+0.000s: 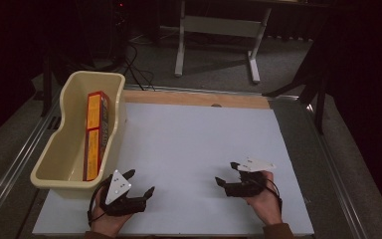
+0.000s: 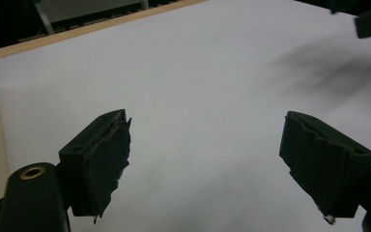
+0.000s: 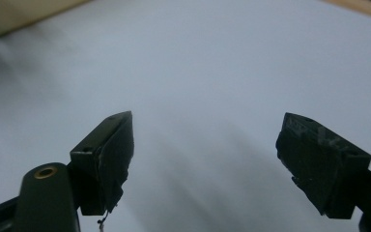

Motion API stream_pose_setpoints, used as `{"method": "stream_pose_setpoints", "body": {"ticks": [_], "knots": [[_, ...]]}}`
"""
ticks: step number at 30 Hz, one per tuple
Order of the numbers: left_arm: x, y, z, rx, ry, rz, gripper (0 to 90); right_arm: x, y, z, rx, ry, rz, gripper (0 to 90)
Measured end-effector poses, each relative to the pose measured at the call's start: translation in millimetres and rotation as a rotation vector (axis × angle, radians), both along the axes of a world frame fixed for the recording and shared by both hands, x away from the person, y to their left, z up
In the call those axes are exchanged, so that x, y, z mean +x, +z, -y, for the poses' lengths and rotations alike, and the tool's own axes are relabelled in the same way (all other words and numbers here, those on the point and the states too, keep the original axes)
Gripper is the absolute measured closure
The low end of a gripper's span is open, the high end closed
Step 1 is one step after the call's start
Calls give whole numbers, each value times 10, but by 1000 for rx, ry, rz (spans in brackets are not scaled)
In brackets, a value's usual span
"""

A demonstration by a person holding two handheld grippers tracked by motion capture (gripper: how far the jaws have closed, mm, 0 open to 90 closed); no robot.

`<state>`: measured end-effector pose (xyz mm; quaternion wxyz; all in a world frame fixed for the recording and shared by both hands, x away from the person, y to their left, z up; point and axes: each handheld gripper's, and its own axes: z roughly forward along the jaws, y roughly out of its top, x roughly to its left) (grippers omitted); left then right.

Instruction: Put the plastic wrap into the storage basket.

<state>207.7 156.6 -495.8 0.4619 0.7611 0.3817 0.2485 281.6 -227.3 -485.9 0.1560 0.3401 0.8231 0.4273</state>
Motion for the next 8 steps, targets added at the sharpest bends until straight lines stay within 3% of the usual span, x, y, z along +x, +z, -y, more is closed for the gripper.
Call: {"method": "stream_pose_setpoints", "body": {"ticks": [4,8], "knots": [[17,-5,28,4,0,-3,179,-114,-102,233,-10,-69,-13,211],[37,-20,66,14,1,-8,167,-146,-129,334,-9,-85,11,170]]}}
